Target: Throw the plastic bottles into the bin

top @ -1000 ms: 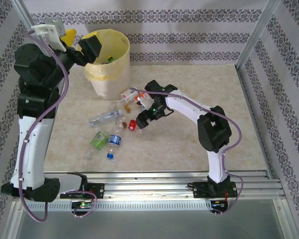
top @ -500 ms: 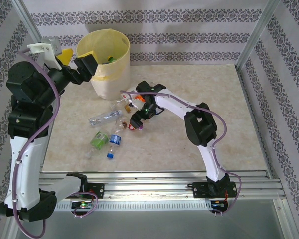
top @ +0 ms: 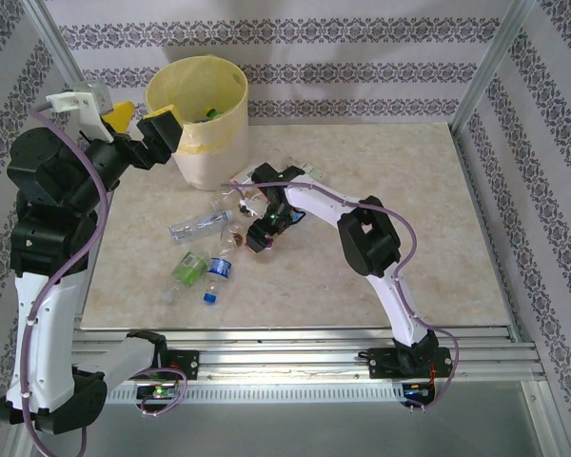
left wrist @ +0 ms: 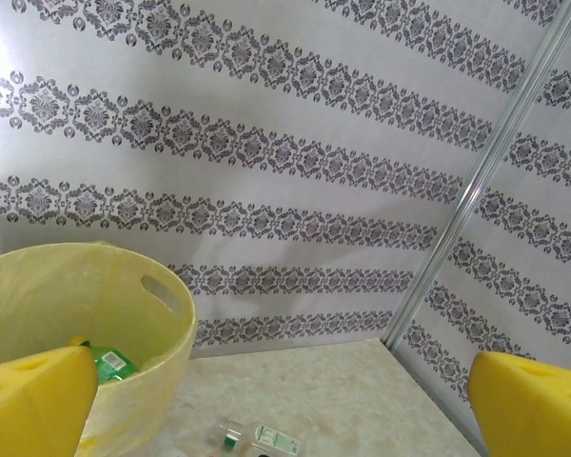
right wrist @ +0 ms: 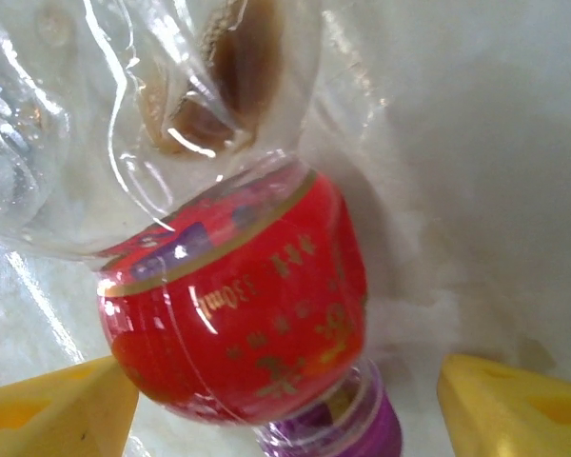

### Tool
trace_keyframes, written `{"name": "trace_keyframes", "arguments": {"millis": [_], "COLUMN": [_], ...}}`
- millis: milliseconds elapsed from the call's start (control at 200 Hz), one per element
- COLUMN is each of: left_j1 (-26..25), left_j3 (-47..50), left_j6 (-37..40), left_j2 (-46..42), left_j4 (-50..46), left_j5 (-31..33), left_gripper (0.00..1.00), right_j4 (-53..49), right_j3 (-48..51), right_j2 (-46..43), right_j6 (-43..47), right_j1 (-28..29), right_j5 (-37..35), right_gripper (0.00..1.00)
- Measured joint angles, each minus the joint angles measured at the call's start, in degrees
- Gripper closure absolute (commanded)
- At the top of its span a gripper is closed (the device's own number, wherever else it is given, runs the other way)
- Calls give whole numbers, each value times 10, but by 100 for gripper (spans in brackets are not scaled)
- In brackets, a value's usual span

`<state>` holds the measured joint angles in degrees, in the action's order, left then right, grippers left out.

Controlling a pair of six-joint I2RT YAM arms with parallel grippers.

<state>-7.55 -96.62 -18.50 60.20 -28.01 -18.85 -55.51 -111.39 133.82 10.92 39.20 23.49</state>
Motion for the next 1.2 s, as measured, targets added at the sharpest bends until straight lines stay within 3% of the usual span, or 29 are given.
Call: {"name": "trace_keyframes", "arguments": {"millis": [375, 615, 764, 1199], "left_j1": [0, 0, 0, -13], "left_j3": [16, 26, 37, 69], "left_j6": [0, -1, -7, -45], "left_j2": [0, -3, -3, 19], "left_j4": [-1, 0, 2, 9], "left_j5": [7, 11, 10, 0], "left_gripper": [0, 0, 0, 2], "right_j4": [10, 39, 43, 51], "right_j3": [25, 82, 126, 255], "right_j2": [1, -34, -66, -233], "right_j6": [-15, -17, -20, -54], "right_j1": [8, 13, 23, 27], "right_j5": [-17, -24, -27, -31], "right_gripper": [59, 66, 76, 78]}}
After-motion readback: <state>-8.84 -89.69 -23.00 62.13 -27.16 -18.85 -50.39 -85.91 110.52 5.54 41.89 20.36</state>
